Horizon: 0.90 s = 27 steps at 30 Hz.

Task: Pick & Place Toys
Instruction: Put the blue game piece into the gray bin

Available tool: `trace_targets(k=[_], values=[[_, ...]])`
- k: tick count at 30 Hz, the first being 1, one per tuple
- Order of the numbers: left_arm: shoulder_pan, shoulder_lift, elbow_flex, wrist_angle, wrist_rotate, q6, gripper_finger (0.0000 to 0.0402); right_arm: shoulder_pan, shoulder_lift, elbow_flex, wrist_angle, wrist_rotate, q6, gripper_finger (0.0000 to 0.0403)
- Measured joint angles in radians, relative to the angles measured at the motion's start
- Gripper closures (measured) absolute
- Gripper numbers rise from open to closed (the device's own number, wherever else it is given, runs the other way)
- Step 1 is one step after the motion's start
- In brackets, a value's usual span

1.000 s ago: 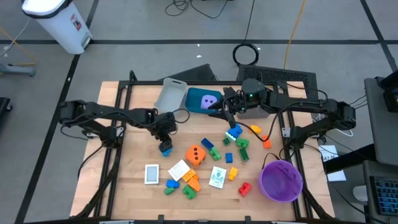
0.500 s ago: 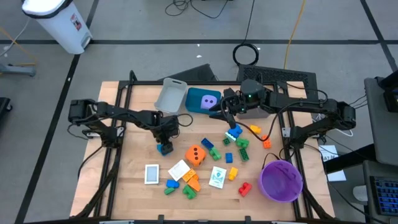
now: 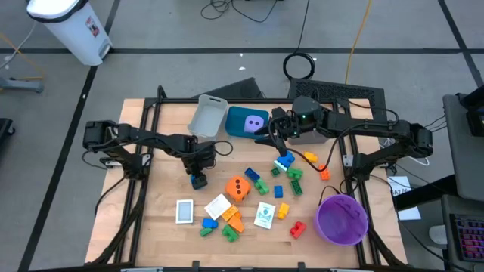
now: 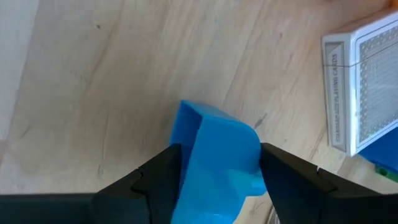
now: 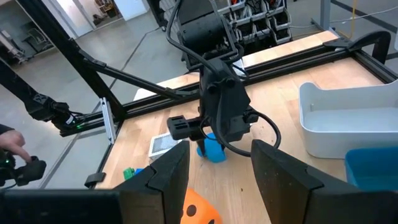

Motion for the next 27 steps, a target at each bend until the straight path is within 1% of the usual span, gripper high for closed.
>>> trace_targets(k=[3,9,13,21,27], values=[[0.000,0.000,0.000,0.002,0.024,0.000,0.0201,0.000,0.000,0.000,0.000,0.000,0.000,0.0236],[0.000,0.000,0.000,0.002,0.031,-0.001,0.0269,0.000,0.000,0.000,0.000,0.001,0.000,0.0236],[0.000,0.000,0.001,0.004,0.040,-0.001,0.0304,0.000,0.000,0.000,0.000,0.001,0.000,0.0236],[0.000,0.000,0.001,0.010,0.095,-0.014,0.0339,0.000,0.000,0.000,0.000,0.001,0.000,0.0236],[0.000,-0.002,0.028,0.007,0.098,-0.019,0.0367,0.000,0.000,0.000,0.000,0.001,-0.005,0.0236]])
